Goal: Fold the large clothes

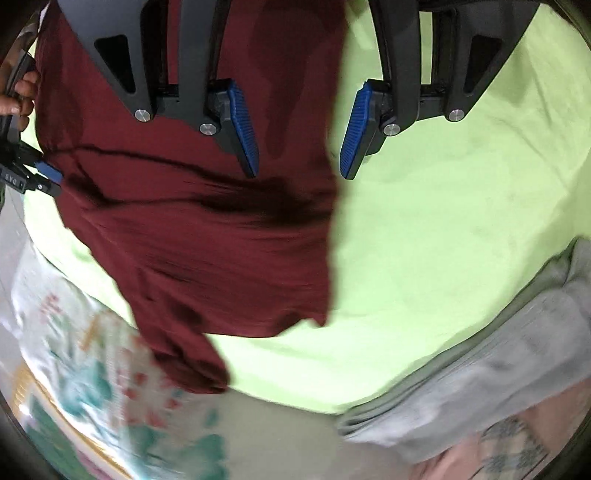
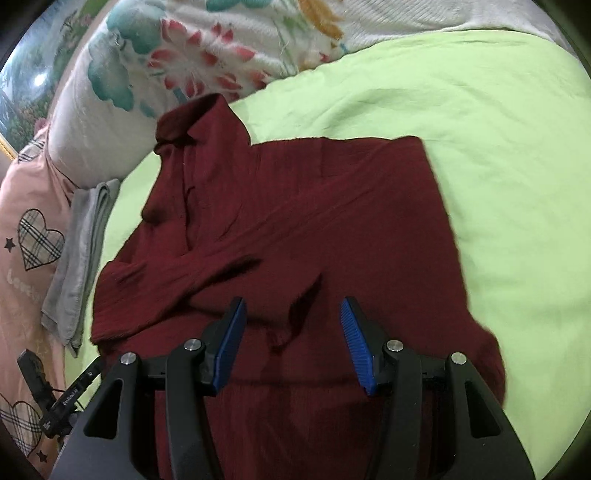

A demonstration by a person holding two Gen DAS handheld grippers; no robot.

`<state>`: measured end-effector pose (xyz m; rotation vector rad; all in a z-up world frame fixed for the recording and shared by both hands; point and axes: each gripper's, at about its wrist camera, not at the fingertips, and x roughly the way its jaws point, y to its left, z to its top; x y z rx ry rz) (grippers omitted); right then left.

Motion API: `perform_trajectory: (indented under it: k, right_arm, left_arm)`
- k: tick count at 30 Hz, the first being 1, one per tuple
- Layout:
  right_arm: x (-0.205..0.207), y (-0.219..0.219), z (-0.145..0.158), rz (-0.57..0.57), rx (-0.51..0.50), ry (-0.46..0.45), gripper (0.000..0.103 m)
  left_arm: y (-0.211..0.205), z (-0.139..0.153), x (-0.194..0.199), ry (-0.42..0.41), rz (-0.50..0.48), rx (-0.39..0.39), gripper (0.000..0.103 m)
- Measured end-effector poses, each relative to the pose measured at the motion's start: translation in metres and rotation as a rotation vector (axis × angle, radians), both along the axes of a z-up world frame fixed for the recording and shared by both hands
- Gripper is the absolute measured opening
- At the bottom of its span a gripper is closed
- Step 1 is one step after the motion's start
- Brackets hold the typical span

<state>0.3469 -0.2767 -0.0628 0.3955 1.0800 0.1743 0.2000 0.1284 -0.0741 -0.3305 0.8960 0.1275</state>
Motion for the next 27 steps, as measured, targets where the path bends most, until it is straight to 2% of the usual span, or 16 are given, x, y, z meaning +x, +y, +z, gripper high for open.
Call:
perform_trajectory:
  k: [3,6,8,11,14,17,19,22,24,27]
  right_arm:
    - [0.021,0.005,-0.011,0.031,-0.004,0.021,0.053]
    - [0.030,0.013,-0.008,0.087,-0.034,0.014,0.005]
    - [0.027,0.009,0.011,0.091,-0.039,-0.066,0.005]
    - [0.007,-0.008,0.062,0.069,-0.105,-0.279,0.005]
    - [-0.013,-0.025,0.084,0.064,-0.174,-0.402,0.005]
    - [-0.017,-0.027,0.068,0.147,-0.226,-0.355,0.005]
    - [-0.023,-0.024,0.048,0.187,-0.316,-0.304,0.005]
    - [-0.033,-0.024,0.029,0.239,-0.354,-0.246,0.006]
    - [-0.038,-0.036,0.024,0.216,-0.346,-0.211,0.007]
    - [-0.043,-0.060,0.030,0.146,-0.277,-0.179,0.007]
  left_arm:
    - [0.009,-0.009,0.005,0.014,0.007,-0.022,0.046]
    - [0.007,-0.009,0.012,0.019,-0.011,-0.012,0.046]
    - [0.005,-0.008,0.019,0.019,-0.018,-0.002,0.044]
    - [0.006,-0.009,0.026,0.024,-0.008,0.001,0.044]
    - [0.008,-0.009,0.027,0.024,0.000,-0.010,0.044]
    - [0.007,-0.009,0.023,0.028,0.007,0.009,0.043]
    - [0.008,-0.009,0.024,0.031,0.015,0.000,0.042]
    - [0.015,-0.009,0.022,0.031,0.026,-0.030,0.042]
    - [0.019,-0.009,0.021,0.029,0.026,-0.044,0.042]
    - [0.023,-0.009,0.018,0.024,0.022,-0.056,0.042]
